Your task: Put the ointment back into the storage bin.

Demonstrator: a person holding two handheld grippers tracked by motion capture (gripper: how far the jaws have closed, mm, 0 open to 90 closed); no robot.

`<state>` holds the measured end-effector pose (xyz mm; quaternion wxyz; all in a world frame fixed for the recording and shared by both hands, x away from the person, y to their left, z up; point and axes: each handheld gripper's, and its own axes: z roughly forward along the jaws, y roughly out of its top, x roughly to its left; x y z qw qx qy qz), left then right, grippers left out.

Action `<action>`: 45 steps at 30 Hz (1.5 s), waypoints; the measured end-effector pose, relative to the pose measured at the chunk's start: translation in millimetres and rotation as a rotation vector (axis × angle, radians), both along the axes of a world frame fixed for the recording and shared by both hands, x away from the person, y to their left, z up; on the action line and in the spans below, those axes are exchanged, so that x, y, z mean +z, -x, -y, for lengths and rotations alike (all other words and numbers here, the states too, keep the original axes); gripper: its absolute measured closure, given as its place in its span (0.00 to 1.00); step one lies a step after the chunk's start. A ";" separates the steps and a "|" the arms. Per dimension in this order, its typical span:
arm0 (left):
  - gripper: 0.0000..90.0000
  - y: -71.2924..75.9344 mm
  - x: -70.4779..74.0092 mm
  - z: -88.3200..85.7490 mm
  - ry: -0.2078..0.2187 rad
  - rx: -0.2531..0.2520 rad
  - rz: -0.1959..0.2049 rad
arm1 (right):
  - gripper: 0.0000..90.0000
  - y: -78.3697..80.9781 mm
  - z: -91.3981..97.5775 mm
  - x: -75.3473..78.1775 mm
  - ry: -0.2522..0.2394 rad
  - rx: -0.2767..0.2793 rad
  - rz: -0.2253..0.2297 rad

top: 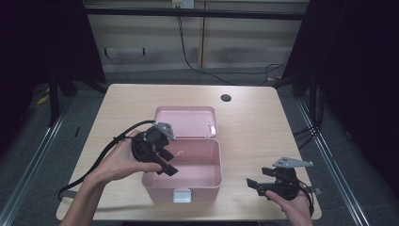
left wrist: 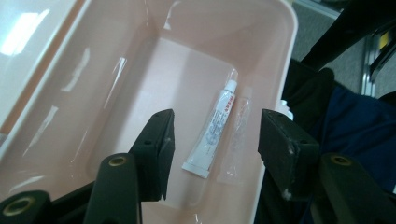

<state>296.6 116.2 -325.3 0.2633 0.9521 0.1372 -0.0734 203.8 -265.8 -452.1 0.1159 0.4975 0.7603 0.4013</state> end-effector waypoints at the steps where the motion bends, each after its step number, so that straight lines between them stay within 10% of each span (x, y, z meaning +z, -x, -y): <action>1: 0.51 -0.8 0.9 -2.3 0.000 -0.008 -0.004 | 0.21 0.0 0.0 0.0 0.000 0.000 0.000; 23: 0.49 2.3 -0.6 -63.5 0.059 0.115 0.011 | 0.21 -0.7 0.0 -0.7 0.002 -0.001 -0.001; 34: 0.40 5.7 -10.1 -90.9 0.115 0.088 0.002 | 0.21 -1.3 0.5 -1.0 0.000 -0.005 0.000; 45: 0.34 8.6 -28.2 -122.9 0.121 0.172 0.066 | 0.22 -1.0 0.6 -1.2 0.006 -0.014 0.008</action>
